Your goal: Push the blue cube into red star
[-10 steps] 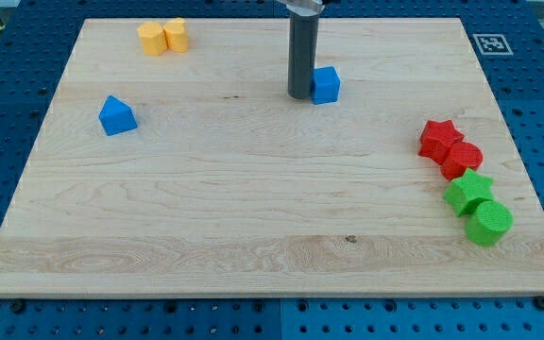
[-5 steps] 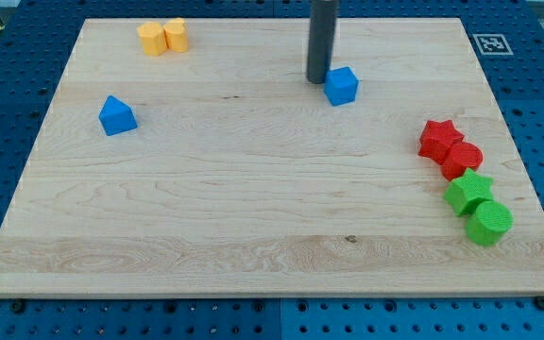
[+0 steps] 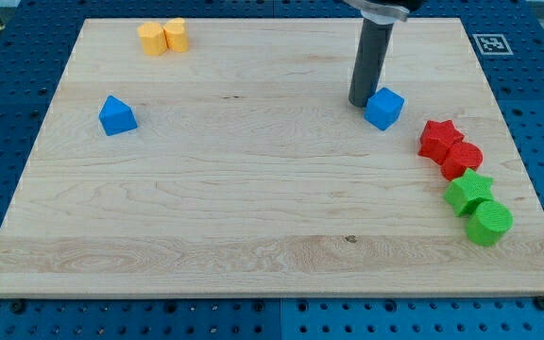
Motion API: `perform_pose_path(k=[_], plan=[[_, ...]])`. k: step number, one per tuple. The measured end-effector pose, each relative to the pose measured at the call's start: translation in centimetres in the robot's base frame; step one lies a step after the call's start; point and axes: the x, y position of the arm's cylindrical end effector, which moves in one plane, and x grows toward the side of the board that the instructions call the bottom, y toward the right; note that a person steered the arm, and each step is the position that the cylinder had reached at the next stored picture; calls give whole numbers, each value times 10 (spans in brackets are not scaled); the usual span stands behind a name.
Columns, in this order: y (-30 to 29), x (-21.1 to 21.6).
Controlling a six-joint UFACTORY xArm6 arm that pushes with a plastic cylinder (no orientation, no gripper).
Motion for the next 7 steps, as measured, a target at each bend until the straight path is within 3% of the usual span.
perform_pose_path(k=[3, 4, 7], plan=[[-16, 26], [24, 26], [47, 26]])
